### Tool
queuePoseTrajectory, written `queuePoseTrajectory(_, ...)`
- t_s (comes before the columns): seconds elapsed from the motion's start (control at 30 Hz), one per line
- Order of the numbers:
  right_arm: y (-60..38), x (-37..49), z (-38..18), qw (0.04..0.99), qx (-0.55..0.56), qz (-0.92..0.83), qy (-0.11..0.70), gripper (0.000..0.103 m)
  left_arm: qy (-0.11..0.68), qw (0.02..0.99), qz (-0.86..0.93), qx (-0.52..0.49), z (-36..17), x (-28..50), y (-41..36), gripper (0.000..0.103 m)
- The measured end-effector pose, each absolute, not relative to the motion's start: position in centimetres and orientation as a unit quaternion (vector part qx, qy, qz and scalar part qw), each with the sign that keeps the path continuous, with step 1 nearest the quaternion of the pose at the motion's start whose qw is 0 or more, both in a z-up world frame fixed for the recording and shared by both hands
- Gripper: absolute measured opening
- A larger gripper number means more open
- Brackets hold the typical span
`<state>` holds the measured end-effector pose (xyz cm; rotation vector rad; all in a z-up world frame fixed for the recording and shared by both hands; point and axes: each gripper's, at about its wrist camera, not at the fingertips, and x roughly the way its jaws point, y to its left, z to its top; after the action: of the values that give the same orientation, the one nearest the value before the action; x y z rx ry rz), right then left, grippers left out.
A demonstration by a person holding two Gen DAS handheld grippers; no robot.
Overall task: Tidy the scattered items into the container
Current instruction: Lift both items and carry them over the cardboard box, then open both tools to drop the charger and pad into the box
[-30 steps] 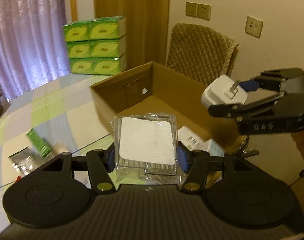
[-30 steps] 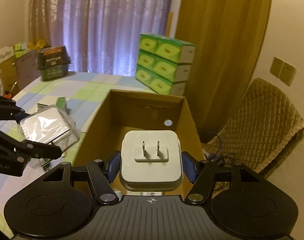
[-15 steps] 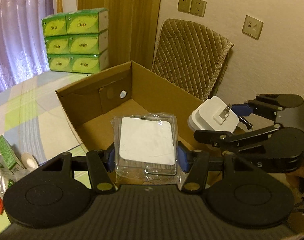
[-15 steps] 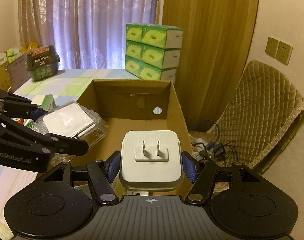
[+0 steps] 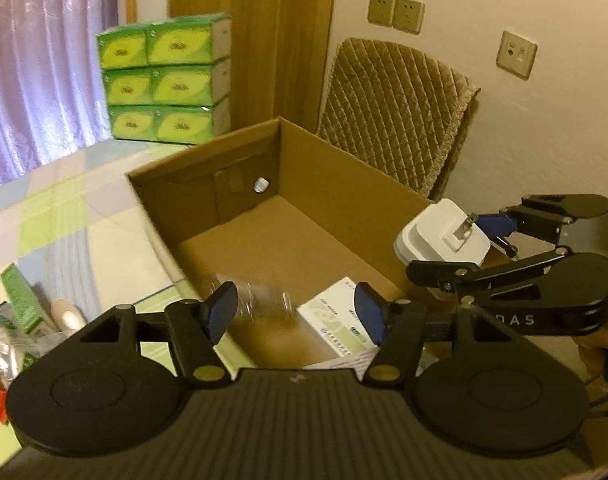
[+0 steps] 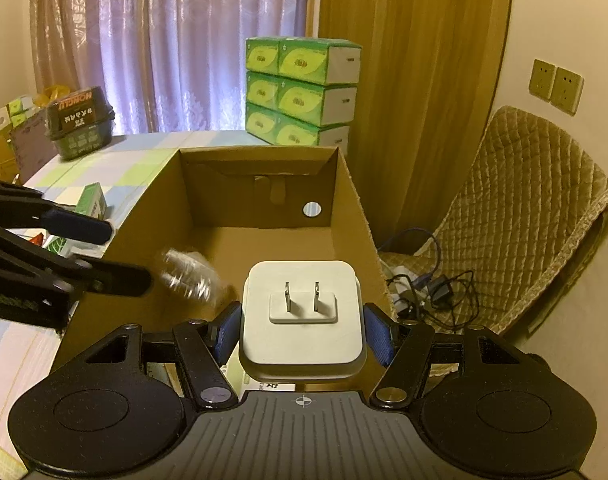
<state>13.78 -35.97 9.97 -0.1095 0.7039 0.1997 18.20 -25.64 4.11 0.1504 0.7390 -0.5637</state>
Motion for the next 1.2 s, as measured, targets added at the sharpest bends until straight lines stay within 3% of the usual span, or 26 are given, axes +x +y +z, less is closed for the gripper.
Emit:
queuePoseTrajectory(0.5,-33.8,15.4,8.8,0.926,-0.049,0.127,0.353,0.068,0.356,0.907,-0.222,0.026,4.8,15.6,-19.1,0.066)
queuePoseTrajectory(0.57,-33.9,15.3,8.9,0.931,-0.040,0.120,0.342,0.094,0.357,0.908,-0.218,0.023,4.7,15.5,-18.6,0.066)
queuePoseTrajectory(1.2,-31.9,9.3,12.6,0.950,-0.001,0.123,0.286,0.094,0.364,0.919,-0.152,-0.001,4.0,11.8,-12.0,0.079)
